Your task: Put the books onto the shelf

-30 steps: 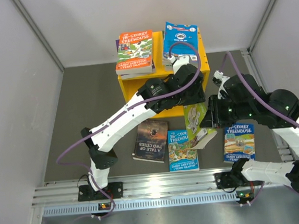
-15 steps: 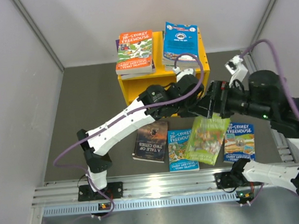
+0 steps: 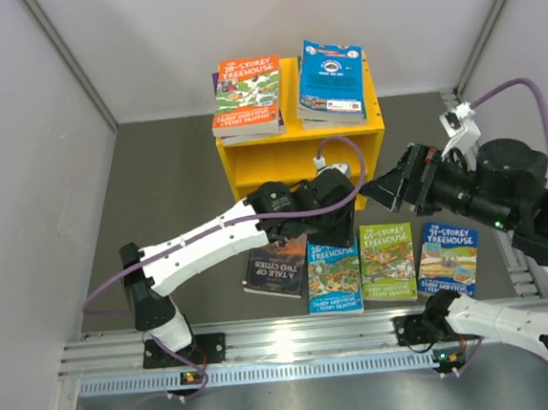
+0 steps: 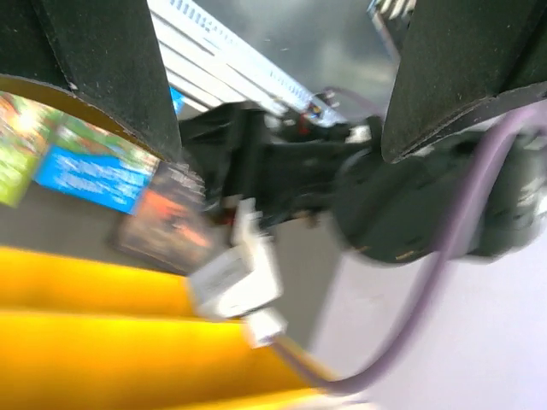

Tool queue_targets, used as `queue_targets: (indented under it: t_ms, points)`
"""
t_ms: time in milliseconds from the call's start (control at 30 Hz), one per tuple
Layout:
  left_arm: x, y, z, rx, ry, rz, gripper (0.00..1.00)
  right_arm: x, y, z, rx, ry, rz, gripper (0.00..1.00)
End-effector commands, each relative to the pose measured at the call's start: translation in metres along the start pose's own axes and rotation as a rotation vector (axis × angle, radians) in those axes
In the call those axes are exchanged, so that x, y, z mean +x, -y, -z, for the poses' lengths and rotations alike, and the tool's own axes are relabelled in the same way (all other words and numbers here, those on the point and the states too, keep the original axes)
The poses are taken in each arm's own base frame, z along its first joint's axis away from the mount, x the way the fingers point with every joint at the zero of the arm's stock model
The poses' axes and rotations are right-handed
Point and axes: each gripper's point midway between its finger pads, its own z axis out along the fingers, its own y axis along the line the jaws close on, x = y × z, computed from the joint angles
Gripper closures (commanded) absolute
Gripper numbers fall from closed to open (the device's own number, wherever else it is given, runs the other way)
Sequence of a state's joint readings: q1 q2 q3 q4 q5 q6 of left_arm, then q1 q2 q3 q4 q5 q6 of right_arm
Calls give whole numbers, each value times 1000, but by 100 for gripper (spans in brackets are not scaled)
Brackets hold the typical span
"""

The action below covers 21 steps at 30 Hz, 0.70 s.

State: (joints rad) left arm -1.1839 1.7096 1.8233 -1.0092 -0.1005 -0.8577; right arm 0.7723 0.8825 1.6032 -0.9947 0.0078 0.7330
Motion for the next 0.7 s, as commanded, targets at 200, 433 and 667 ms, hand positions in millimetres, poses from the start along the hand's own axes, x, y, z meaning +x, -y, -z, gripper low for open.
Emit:
queue_targets:
  t_ms: [200,433,667]
  points:
    - [28,-3,-27,147,9,-81,19,123,177,-8,721,-293,-80,0]
    - [51,-63,-46,-53,-39,-7,18,184,203,-57,476,-489,-307,9]
    - [101,-92,-58,89,-115,108,18,223,215,-84,373,-547,-378,25]
